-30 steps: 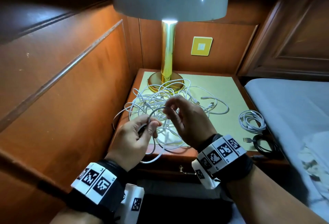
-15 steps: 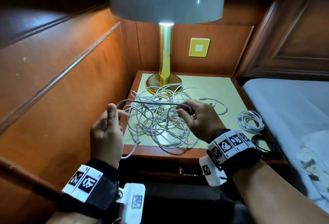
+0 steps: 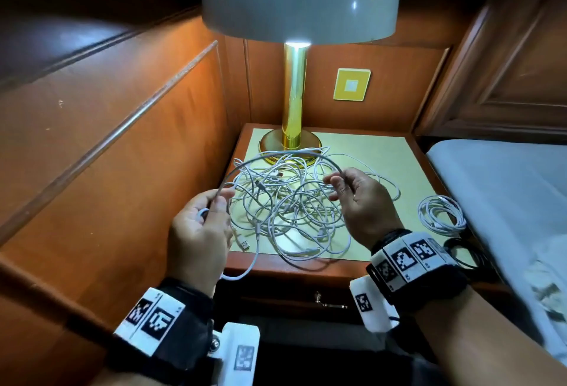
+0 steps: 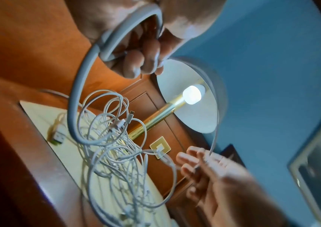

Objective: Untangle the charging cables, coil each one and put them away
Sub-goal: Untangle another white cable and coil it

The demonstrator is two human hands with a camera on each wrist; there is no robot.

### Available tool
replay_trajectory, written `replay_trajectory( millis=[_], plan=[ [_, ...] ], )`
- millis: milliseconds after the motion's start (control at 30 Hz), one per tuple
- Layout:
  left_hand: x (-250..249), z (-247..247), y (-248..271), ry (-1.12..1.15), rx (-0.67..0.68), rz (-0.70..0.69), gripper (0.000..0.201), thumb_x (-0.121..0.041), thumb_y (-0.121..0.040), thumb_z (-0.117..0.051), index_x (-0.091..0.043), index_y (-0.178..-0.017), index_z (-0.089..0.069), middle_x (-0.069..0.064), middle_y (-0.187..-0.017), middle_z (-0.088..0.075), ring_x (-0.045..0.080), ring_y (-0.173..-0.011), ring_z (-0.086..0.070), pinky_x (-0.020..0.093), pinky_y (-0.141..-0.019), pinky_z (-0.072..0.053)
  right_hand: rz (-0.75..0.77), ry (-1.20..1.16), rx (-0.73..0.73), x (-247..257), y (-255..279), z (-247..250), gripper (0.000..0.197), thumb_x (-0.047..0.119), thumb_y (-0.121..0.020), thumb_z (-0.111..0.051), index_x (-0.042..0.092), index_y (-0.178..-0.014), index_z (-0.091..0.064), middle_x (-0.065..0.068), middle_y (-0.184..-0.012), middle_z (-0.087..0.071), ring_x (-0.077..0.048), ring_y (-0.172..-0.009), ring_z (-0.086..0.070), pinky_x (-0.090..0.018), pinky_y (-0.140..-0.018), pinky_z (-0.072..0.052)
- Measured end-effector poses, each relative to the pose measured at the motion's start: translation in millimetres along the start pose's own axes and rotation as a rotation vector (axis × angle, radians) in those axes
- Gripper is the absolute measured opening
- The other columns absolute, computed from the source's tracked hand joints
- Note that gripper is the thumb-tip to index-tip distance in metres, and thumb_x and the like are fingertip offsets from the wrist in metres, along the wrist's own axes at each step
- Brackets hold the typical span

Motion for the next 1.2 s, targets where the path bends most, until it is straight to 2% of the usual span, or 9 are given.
replay_trajectory(
  millis=[233,333,400,533,667,833,933,1033,1200],
  plan=[
    [17,17,-4,0.375,-0.153,0.212,0.029,-0.001,-0.101,-0.04,-0.011,-0.116,-0.062,0.002,-0.07,-0.068,0.015,-0.05,-0.059,0.022,-0.046,-0.048,-0.275,0.135,0.038,-47,-6,9,0.028,0.044,-0.098,-0.055,0.017,-0.094,-0.058,0.002,-0.093,-0.068,-0.018,-0.085,-0.066,-0.034,-0.079,-0.052],
    [14,14,-4,0.393,-0.138,0.193,0.036,0.004,-0.1,-0.038,-0.009,-0.122,-0.063,0.005,-0.096,-0.077,0.017,-0.081,-0.074,0.027,-0.067,-0.058,-0.294,-0.074,0.047,-40,-2,2,0.034,0.051,-0.097,-0.05,0.018,-0.091,-0.057,-0.001,-0.087,-0.073,-0.018,-0.08,-0.071,-0.04,-0.075,-0.057],
    [8,15,-4,0.283,-0.14,0.127,0.044,0.012,-0.094,-0.036,-0.008,-0.116,-0.068,-0.001,-0.093,-0.078,0.013,-0.077,-0.071,0.022,-0.06,-0.054,-0.261,-0.183,0.074,-27,0,-6,0.035,0.054,-0.093,-0.052,0.019,-0.089,-0.056,-0.002,-0.084,-0.074,-0.017,-0.075,-0.071,-0.044,-0.074,-0.058],
    [-6,14,-2,0.05,-0.13,-0.034,0.052,0.015,-0.082,-0.037,-0.018,-0.095,-0.075,-0.006,-0.079,-0.073,0.005,-0.057,-0.054,0.018,-0.052,-0.043,-0.148,-0.281,0.21,3,5,-21,0.005,0.015,-0.094,-0.067,0.017,-0.093,-0.063,-0.009,-0.085,-0.072,-0.023,-0.08,-0.07,-0.045,-0.08,-0.059],
    [-3,-11,4,-0.205,0.056,-0.123,0.034,-0.013,-0.081,-0.041,-0.025,-0.1,-0.067,0.003,-0.081,-0.056,0.026,-0.074,-0.05,0.042,-0.072,-0.045,-0.115,-0.6,0.287,30,14,-29,0.008,-0.002,-0.095,-0.059,0.004,-0.099,-0.061,-0.014,-0.082,-0.073,-0.023,-0.076,-0.071,-0.031,-0.074,-0.058],
    [10,-58,24,-0.355,0.483,-0.145,0.041,-0.032,-0.079,-0.066,-0.034,-0.12,-0.06,-0.009,-0.069,-0.036,0.008,-0.058,-0.036,0.024,-0.058,-0.035,-0.207,-0.913,0.356,50,22,-38,0.009,0.002,-0.096,-0.052,0.001,-0.103,-0.055,-0.016,-0.078,-0.071,-0.023,-0.067,-0.069,-0.03,-0.07,-0.059],
    [8,-66,30,-0.31,0.504,-0.186,0.021,-0.031,-0.089,-0.063,-0.03,-0.109,-0.07,-0.01,-0.074,-0.065,0.008,-0.068,-0.06,0.023,-0.067,-0.05,-0.263,-0.995,0.358,53,25,-43,0.013,0.006,-0.093,-0.053,0.002,-0.105,-0.054,-0.014,-0.078,-0.071,-0.023,-0.066,-0.069,-0.03,-0.068,-0.059],
    [19,-59,20,-0.211,0.412,-0.102,0.022,-0.031,-0.096,-0.051,-0.024,-0.091,-0.071,-0.012,-0.063,-0.058,0.006,-0.054,-0.048,0.025,-0.053,-0.04,-0.272,-0.829,0.363,44,24,-46,0.031,0.018,-0.084,-0.066,0.007,-0.112,-0.054,-0.012,-0.088,-0.067,-0.022,-0.073,-0.072,-0.03,-0.062,-0.058],
    [21,-47,11,0.124,0.248,0.12,0.029,-0.01,-0.105,-0.044,-0.003,-0.087,-0.066,-0.001,-0.054,-0.039,0.008,-0.039,-0.026,0.019,-0.041,-0.021,-0.022,0.036,0.512,27,33,-54,0.054,0.044,-0.069,-0.087,0.028,-0.112,-0.058,0.009,-0.112,-0.054,-0.002,-0.071,-0.057,-0.016,-0.065,-0.049]
  ],
)
Point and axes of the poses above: each hand's wrist, its own y-axis away from the middle knuckle, its own z-axis out of the back of the hand, x = y × z, the point moved 10 cm from there along -y, towards the middle knuckle
